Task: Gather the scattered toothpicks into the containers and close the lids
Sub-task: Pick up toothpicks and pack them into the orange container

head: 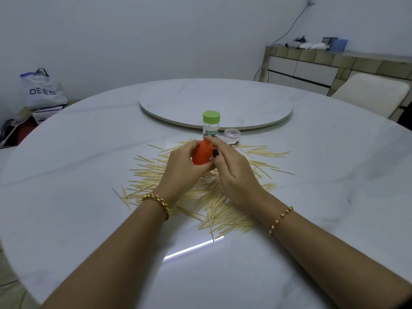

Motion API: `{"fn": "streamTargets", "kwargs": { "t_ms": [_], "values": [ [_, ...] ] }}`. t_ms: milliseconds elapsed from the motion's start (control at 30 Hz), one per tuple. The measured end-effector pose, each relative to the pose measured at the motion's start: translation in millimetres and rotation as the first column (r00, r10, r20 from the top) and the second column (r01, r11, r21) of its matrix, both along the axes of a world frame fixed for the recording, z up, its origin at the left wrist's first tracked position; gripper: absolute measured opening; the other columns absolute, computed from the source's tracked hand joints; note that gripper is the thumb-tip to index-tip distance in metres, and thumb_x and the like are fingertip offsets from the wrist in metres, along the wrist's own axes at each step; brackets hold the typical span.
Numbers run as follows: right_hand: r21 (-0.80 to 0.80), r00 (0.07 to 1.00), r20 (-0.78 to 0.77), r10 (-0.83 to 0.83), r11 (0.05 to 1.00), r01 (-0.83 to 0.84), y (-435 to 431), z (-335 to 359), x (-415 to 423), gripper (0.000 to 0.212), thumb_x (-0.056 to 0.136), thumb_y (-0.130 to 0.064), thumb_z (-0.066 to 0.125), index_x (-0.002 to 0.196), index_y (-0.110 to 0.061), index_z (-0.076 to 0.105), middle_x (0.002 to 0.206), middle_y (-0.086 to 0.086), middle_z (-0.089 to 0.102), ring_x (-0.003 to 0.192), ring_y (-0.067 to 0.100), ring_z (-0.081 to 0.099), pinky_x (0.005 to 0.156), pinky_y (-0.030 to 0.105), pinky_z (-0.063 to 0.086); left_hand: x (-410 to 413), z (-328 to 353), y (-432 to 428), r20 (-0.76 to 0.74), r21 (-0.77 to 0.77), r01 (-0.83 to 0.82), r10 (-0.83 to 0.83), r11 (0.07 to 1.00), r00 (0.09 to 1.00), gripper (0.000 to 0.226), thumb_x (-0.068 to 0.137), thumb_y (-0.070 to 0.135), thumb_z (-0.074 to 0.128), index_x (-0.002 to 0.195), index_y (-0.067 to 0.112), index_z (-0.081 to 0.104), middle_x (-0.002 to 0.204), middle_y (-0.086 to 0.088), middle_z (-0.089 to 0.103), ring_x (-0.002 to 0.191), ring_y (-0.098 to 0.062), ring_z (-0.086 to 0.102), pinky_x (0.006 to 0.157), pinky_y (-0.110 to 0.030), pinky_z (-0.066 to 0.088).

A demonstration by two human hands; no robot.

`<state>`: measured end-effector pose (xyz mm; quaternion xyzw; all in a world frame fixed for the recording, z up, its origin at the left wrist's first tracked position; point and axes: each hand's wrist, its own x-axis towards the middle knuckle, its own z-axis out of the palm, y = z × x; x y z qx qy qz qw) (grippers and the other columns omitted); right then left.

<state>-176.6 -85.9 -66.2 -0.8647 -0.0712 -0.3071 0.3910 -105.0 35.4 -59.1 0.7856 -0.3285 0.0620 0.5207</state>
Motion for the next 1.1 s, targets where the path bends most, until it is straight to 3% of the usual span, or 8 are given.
{"fn": "streamTargets", "kwargs": {
  "t_ms": [133,300,433,567,733,867,1033,1100],
  "values": [
    [-0.096,0.996,0.072,-0.051,0.994,0.058,-4,2,-2,0.051,0.097,-0.025,0.034,0.147,-0.019,0.031,0.143,-0.005,0.046,0.131,0.007,0.040,0.109,0.045,0.033,2,0,0,-0.014,0.001,0.003,-0.003,1.000,1.000,0.040,0.075,0.036,0.077,0.110,0.022,0.064,0.096,0.009,0.067,0.090,-0.004,0.061,0.068,-0.003,0.043],
    [-0.437,0.986,0.079,-0.147,0.884,0.167,-13,-5,1,0.053,0.096,-0.032,0.025,0.146,-0.018,0.034,0.148,-0.003,0.041,0.142,0.008,0.024,0.117,0.050,0.011,3,0,0,-0.010,-0.027,0.008,-0.009,1.000,1.000,0.039,0.075,0.025,0.077,0.110,0.026,0.061,0.098,0.010,0.066,0.094,-0.006,0.062,0.073,-0.006,0.047],
    [-0.361,0.981,0.030,-0.190,0.914,0.187,-21,-7,3,0.054,0.095,-0.034,0.022,0.147,-0.022,0.031,0.151,-0.005,0.036,0.141,-0.003,0.015,0.119,0.045,0.005,2,0,1,-0.002,-0.023,0.024,-0.024,0.999,1.000,0.036,0.076,0.032,0.077,0.107,0.029,0.059,0.098,0.014,0.064,0.095,-0.003,0.059,0.071,-0.004,0.044],
    [-0.306,0.980,0.010,-0.199,0.932,0.193,-28,-6,4,0.057,0.094,-0.035,0.021,0.149,-0.023,0.027,0.153,-0.007,0.031,0.142,-0.003,0.013,0.120,0.041,0.004,0,1,1,-0.008,-0.024,0.031,-0.031,0.999,0.999,0.035,0.076,0.034,0.077,0.105,0.030,0.058,0.096,0.021,0.062,0.094,0.002,0.058,0.071,-0.002,0.042],
    [-0.326,0.984,-0.065,-0.166,0.935,0.137,-30,-9,6,0.058,0.094,-0.041,0.017,0.147,-0.025,0.032,0.152,-0.008,0.034,0.143,0.001,0.017,0.119,0.041,0.002,1,1,2,-0.008,-0.012,0.030,-0.030,0.999,1.000,0.041,0.076,0.033,0.078,0.111,0.025,0.059,0.100,0.013,0.064,0.095,-0.003,0.059,0.071,-0.002,0.043],
    [-0.302,0.967,-0.088,-0.238,0.932,0.201,-47,-4,6,0.055,0.096,-0.041,0.020,0.144,-0.023,0.039,0.148,-0.005,0.041,0.141,0.003,0.026,0.119,0.038,0.006,2,2,1,-0.011,0.007,0.028,-0.028,1.000,1.000,0.045,0.075,0.034,0.079,0.114,0.023,0.060,0.102,0.011,0.064,0.095,-0.001,0.058,0.070,0.001,0.041],
    [-0.306,0.848,-0.353,-0.397,0.905,0.296,-92,-6,2,0.040,0.099,-0.024,0.041,0.138,-0.021,0.047,0.141,0.005,0.050,0.116,0.025,0.053,0.104,0.035,0.034,3,0,0,-0.015,0.024,0.029,-0.029,0.999,0.999,0.049,0.078,0.037,0.077,0.119,0.020,0.058,0.111,0.006,0.062,0.101,-0.007,0.056,0.067,0.004,0.039],
    [-0.283,0.795,-0.417,-0.440,0.894,0.346,-107,-8,-3,0.042,0.098,-0.022,0.042,0.140,-0.019,0.045,0.141,0.006,0.050,0.118,0.025,0.051,0.100,0.031,0.036,2,-1,-2,-0.015,0.032,0.040,-0.040,0.999,0.999,0.051,0.077,0.038,0.077,0.120,0.020,0.057,0.113,0.005,0.061,0.104,-0.009,0.055,0.066,0.005,0.038]
  ]
}}
